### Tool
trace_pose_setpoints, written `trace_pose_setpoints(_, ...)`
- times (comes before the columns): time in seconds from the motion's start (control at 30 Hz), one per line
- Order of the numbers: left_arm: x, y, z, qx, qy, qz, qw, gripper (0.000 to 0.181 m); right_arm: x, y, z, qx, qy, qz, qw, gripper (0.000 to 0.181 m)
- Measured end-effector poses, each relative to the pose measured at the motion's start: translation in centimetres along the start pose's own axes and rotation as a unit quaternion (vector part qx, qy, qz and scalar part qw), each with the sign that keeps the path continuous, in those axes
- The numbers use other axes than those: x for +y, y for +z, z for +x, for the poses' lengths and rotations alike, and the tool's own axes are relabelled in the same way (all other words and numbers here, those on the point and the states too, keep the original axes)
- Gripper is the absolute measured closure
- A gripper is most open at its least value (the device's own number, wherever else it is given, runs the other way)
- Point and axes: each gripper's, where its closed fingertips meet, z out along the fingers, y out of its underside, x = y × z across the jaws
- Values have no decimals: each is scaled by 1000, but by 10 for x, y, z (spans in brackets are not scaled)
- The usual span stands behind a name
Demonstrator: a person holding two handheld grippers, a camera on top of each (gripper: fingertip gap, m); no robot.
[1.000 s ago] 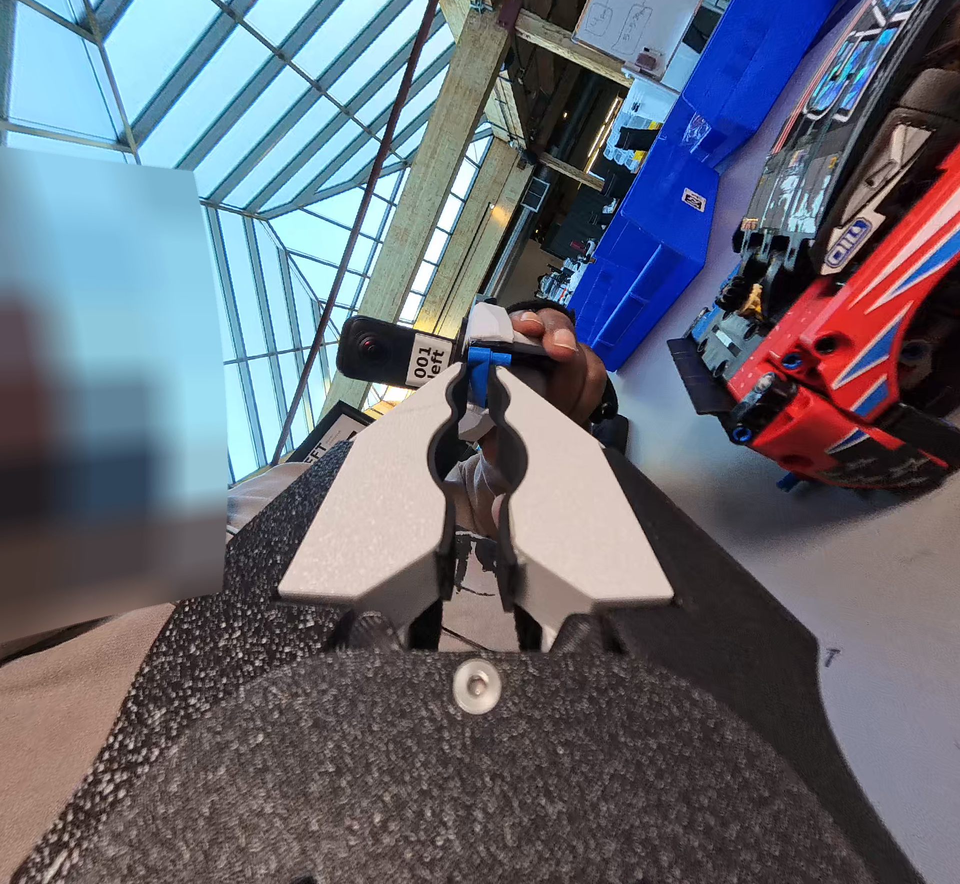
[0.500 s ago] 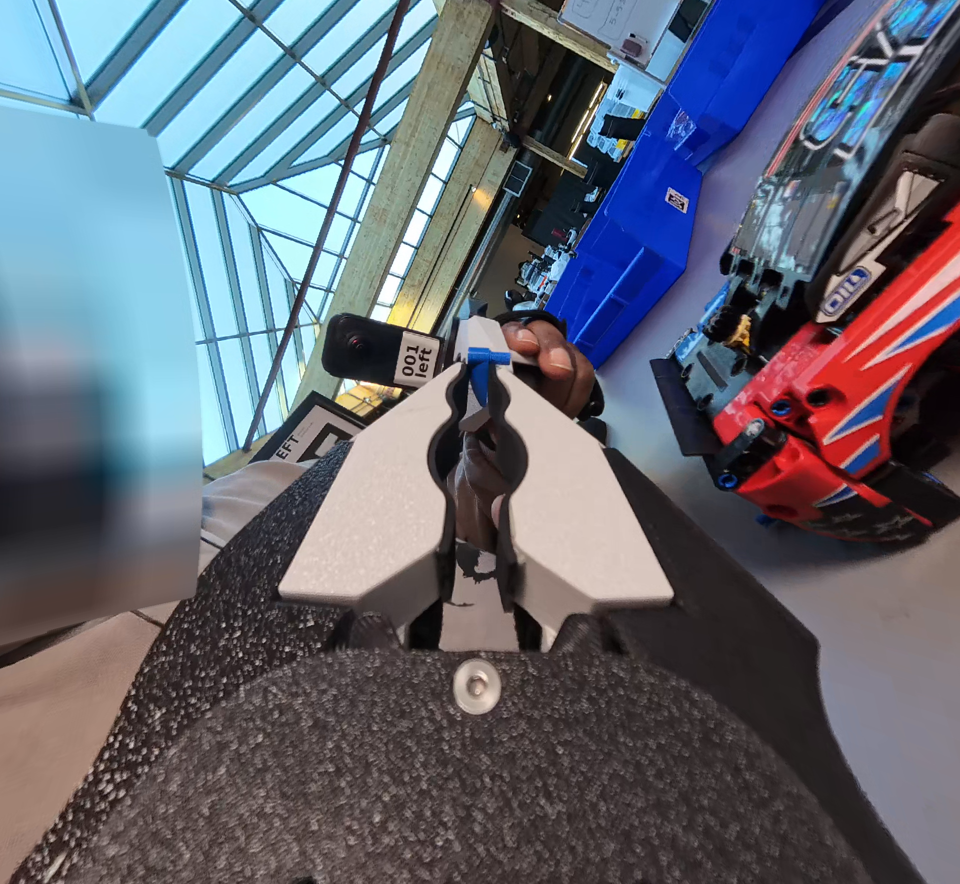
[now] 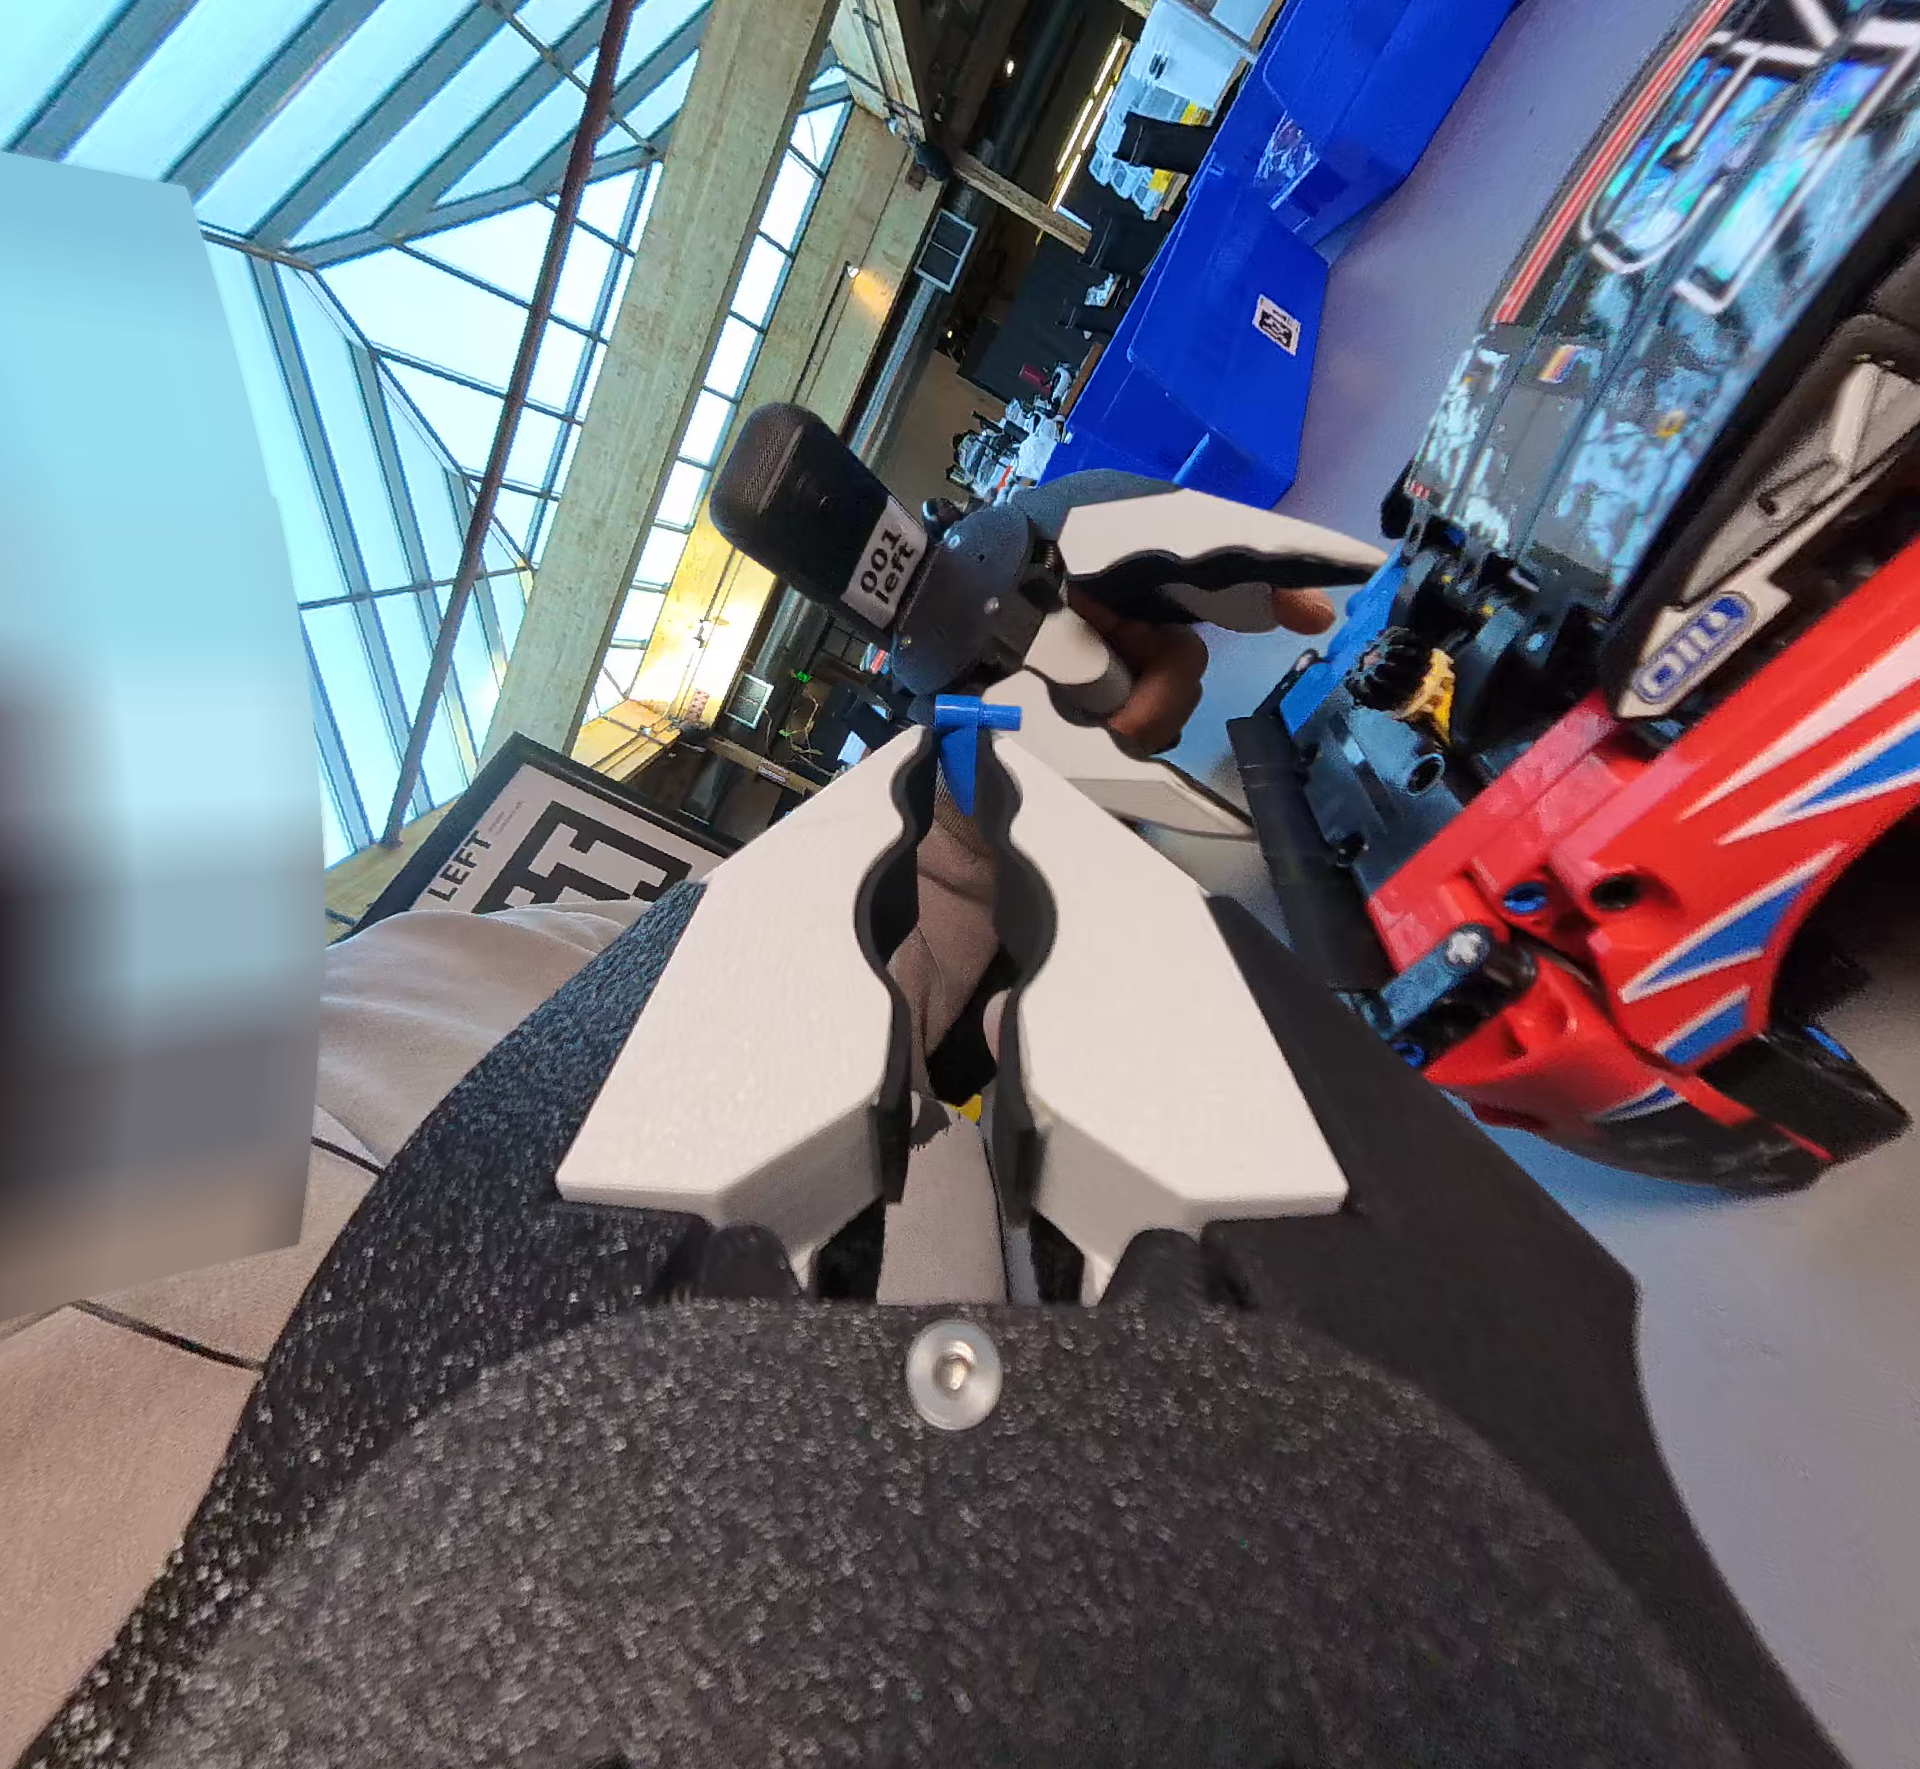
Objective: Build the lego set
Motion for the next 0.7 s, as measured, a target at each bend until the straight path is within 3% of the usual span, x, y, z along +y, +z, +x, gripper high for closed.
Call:
trace_pose_setpoints(0.2, -16, 18, 16, -12, 3, 22, 1000, 146, -7, 0, 3, 20, -27, 0, 999, 177)
trace_pose_setpoints(0.3, -18, 21, 17, -23, 19, 13, 999, 138, -8, -2, 7, 44, -42, -3, 998, 177)
trace_pose_setpoints(0.37, -29, 11, 18, -14, 25, 41, 999, 135, -5, -2, 5, 41, -37, -5, 998, 177)
trace_pose_setpoints(0.5, -67, -22, 41, 29, 46, 163, 985, 142, 4, 2, 7, 51, -49, -11, 997, 177)
trace_pose_setpoints(0.7, -75, -24, 47, -21, 114, 170, 979, 145, 6, 11, 2, 44, -56, 0, 997, 177)
